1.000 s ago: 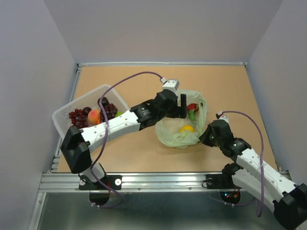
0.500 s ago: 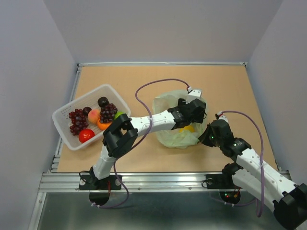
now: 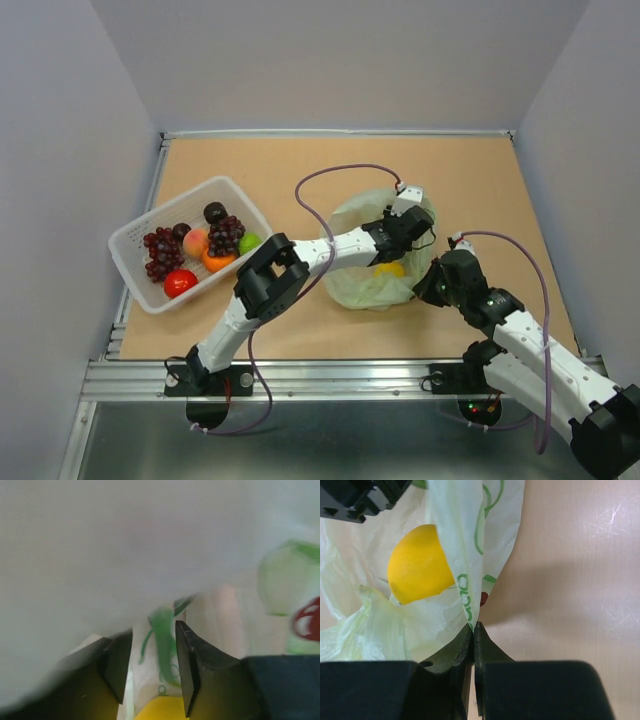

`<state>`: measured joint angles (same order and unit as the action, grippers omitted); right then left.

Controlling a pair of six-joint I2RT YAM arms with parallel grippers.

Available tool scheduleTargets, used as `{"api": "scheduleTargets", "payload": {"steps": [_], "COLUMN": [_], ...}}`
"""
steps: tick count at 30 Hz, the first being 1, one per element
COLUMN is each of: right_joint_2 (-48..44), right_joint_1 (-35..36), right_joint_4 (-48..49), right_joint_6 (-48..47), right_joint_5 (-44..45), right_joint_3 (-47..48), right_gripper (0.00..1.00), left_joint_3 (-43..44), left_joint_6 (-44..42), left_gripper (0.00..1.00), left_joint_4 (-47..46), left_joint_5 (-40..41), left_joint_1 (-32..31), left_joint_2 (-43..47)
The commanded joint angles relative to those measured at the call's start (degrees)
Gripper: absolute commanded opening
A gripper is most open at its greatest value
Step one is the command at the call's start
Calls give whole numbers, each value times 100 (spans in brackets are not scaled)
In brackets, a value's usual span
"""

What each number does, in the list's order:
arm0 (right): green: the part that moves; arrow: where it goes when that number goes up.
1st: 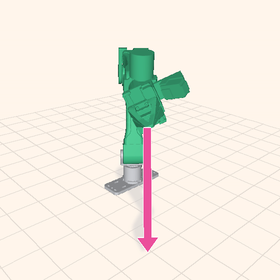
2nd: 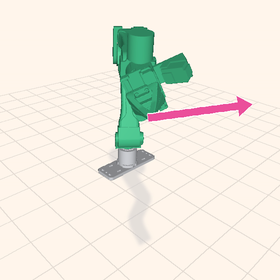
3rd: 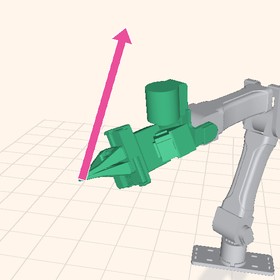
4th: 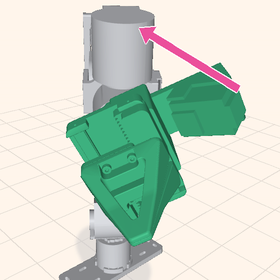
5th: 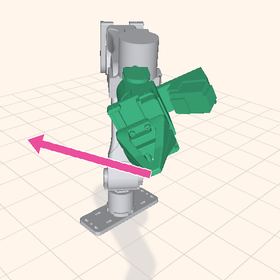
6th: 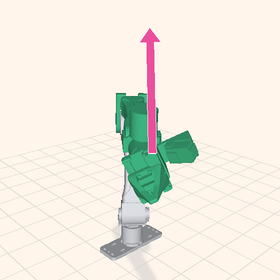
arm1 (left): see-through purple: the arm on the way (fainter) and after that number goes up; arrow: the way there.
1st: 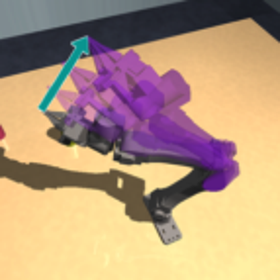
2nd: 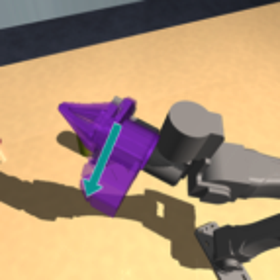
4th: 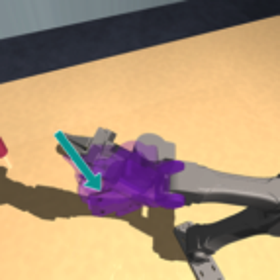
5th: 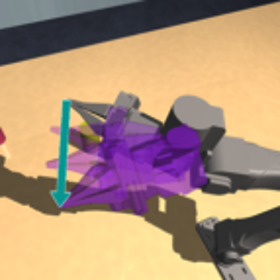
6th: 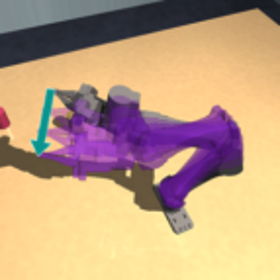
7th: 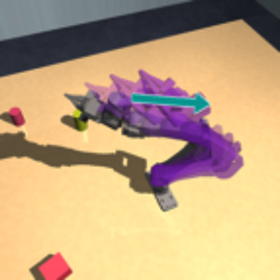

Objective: Untie the knot of the plastic bag and take out the fruit

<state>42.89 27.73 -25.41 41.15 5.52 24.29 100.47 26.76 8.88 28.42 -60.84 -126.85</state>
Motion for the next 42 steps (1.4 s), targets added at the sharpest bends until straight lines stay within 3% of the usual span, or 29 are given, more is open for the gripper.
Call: {"api": "scheduleTargets", "payload": {"steps": [1, 2, 5, 13, 22, 28, 37, 42], "right_joint_2": [-53, -36, -36, -106, 52, 228, 176, 70], "right_joint_1": [-22, -22, -22, -22, -22, -22, -22, -13], "right_joint_4": [133, 133, 133, 133, 133, 133, 133, 133], "right_joint_6": [-116, -116, -116, -151, -247, -204, -151, -142], "right_joint_5": [28, 63, 116, 538, 995, 1092, 1171, 1118], "right_joint_3": [243, 251, 251, 339, 480, 489, 409, 357], "right_gripper": [9, 9, 9, 9, 9, 9, 9, 9], "left_joint_3": [448, 430, 176, -1072, -2451, -3191, -2805, -2839], "left_joint_6": [-189, -198, -250, -540, -1041, -1366, -1280, -823], "left_gripper": [28, 16, 0, 0, 0, 0, 0, 0], "left_joint_4": [175, 236, 245, 193, 237, -238, 306, 727], "left_joint_5": [-73, -109, -144, -443, -1453, -2043, -1262, -427], "left_joint_1": [11, 2, 2, -33, -288, -332, -25, 790], "left_joint_2": [-7, 54, 299, 1644, 3314, 4501, 5811, 6460]}}
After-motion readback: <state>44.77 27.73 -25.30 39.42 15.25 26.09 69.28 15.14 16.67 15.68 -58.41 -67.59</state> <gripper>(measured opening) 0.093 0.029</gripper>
